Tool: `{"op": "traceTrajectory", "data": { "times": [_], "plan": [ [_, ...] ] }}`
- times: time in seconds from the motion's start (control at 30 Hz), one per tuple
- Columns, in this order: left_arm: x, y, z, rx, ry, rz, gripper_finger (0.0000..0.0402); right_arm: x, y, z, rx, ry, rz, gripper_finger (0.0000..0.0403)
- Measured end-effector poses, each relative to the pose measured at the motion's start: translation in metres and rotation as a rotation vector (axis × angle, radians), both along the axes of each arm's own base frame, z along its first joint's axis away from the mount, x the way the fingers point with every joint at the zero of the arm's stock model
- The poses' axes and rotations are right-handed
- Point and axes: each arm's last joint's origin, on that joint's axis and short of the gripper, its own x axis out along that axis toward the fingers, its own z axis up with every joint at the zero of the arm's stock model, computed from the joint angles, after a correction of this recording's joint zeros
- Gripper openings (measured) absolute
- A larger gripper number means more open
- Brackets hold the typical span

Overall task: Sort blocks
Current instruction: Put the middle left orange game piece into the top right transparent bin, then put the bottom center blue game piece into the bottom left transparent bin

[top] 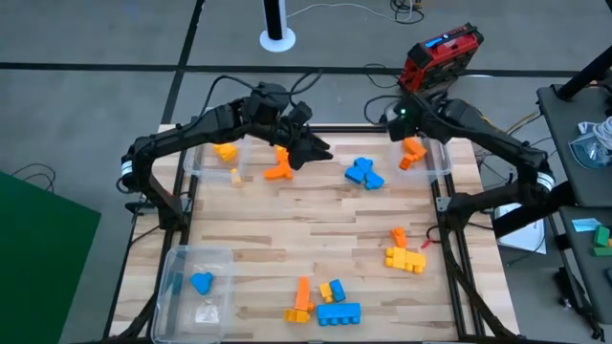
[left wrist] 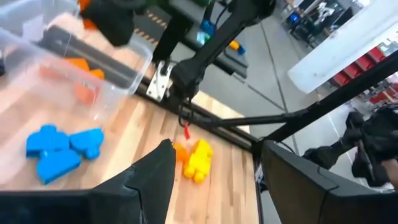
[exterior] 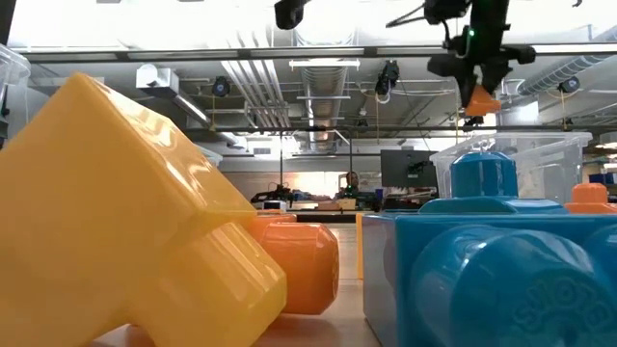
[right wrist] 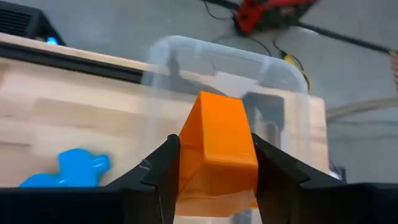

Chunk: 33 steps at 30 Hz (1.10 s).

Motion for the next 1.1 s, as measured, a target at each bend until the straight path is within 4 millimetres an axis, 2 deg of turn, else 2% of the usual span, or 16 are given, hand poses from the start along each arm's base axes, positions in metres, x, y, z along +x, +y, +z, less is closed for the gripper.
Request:
{"op": "traceTrajectory", "data": {
  "times": [0.27, 0.67, 0.87, 1.1],
  "plan": [
    [-0.005, -0.002, -0.01, -0.033, 0.111, 0.0, 0.0213, -0.015, -0.015, -0.002, 0.007, 0.031, -0.055, 0.0188],
    [-0.006, -0.005, -0.013, -0.048, 0.153, -0.007, 0.0213, -0.006, -0.016, -0.001, 0.086, -0.112, 0.056, 0.0194],
    [-0.008, -0.016, -0.02, -0.061, 0.239, -0.039, 0.0213, 0.008, -0.002, -0.002, 0.211, -0.219, 0.2, 0.0197],
    [-0.01, -0.04, -0.028, -0.032, 0.34, -0.076, 0.0213, 0.03, 0.029, -0.002, 0.253, -0.243, 0.324, 0.018]
  ]
}}
